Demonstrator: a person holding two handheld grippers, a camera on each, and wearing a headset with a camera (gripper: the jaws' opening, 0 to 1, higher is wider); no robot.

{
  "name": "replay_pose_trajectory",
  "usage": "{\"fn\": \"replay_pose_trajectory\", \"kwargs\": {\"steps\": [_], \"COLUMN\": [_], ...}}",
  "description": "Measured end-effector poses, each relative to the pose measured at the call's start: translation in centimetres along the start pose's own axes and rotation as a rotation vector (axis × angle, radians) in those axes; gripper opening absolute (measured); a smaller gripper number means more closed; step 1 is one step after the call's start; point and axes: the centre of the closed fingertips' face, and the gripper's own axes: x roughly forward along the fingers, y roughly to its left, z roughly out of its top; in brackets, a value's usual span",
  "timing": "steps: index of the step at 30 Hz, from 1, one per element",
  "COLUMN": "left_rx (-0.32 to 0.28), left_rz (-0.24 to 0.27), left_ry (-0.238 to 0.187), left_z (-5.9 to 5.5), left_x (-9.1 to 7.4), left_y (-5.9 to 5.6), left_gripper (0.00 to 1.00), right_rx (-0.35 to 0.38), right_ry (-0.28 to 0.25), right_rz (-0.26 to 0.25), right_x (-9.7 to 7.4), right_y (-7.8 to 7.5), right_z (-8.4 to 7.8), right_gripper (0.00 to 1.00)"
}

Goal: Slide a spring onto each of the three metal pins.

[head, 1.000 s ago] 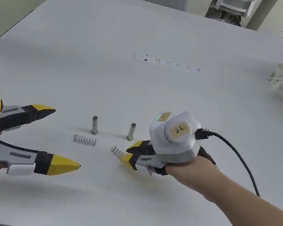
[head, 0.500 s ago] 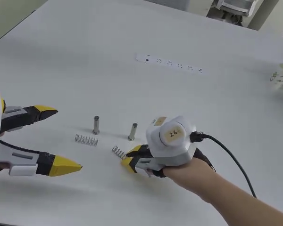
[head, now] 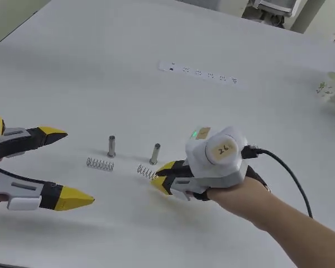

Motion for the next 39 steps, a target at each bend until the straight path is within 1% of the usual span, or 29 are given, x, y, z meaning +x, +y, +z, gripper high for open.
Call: {"fn": "replay_pose_trajectory", "kwargs": {"steps": [6, 8, 9, 12, 14, 16, 18, 21, 22, 23, 26, 29, 30, 34, 39], "left_rx": [-0.003, -0.006, -0.015, -0.011, -0.018, -0.02, -0.026, -0.024, -0.018, -0.013, 0.007, 0.028, 0.034, 0.056, 0.097], "left_rz": [-0.026, -0.037, -0.057, -0.074, -0.087, -0.106, -0.121, -0.147, -0.162, -0.169, -0.196, -0.233, -0.236, -0.26, -0.303], "left_ry": [0.0, 0.0, 0.002, 0.014, 0.016, 0.019, 0.018, 0.016, 0.019, 0.021, 0.027, 0.036, 0.033, 0.024, 0.028], "left_z": [0.1, 0.1, 0.0, -0.2, -0.2, -0.2, -0.2, 0.1, 0.3, 0.3, 0.6, 0.9, 1.1, 1.6, 1.7], "left_x": [0.4, 0.5, 0.6, 0.8, 0.9, 1.0, 1.3, 1.7, 2.0, 2.2, 3.0, 3.7, 3.9, 4.8, 5.8], "left_y": [-0.6, -0.9, -1.3, -1.6, -1.8, -2.1, -2.4, -3.0, -3.3, -3.4, -4.1, -4.8, -5.0, -5.7, -6.7], "left_gripper": [0.87, 0.86, 0.86, 0.83, 0.8, 0.77, 0.73, 0.7, 0.69, 0.68, 0.64, 0.59, 0.57, 0.53, 0.44], "right_rx": [-0.021, -0.033, -0.044, -0.088, -0.096, -0.127, -0.152, -0.168, -0.176, -0.196, -0.224, -0.269, -0.277, -0.302, -0.312], "right_ry": [-0.01, -0.016, -0.015, -0.013, -0.014, -0.014, -0.015, -0.01, -0.007, -0.005, -0.008, -0.003, -0.002, -0.001, -0.011], "right_rz": [-0.007, 0.001, 0.005, 0.022, 0.032, 0.049, 0.066, 0.075, 0.077, 0.079, 0.087, 0.09, 0.091, 0.089, 0.092], "right_x": [-1.6, -2.0, -2.2, -2.7, -2.9, -3.1, -3.3, -3.4, -3.4, -3.5, -3.6, -3.7, -3.7, -3.9, -4.1], "right_y": [-0.5, -0.4, -0.3, -0.1, 0.1, 0.4, 0.8, 1.1, 1.2, 1.4, 1.9, 2.4, 2.5, 2.9, 3.2], "right_z": [0.4, 0.6, 0.6, 0.7, 0.8, 0.7, 0.5, 0.2, 0.1, 0.0, -0.1, -0.1, -0.1, 0.0, 0.5], "right_gripper": [0.08, 0.08, 0.08, 0.08, 0.08, 0.08, 0.08, 0.08, 0.08, 0.08, 0.08, 0.08, 0.08, 0.08, 0.08]}}
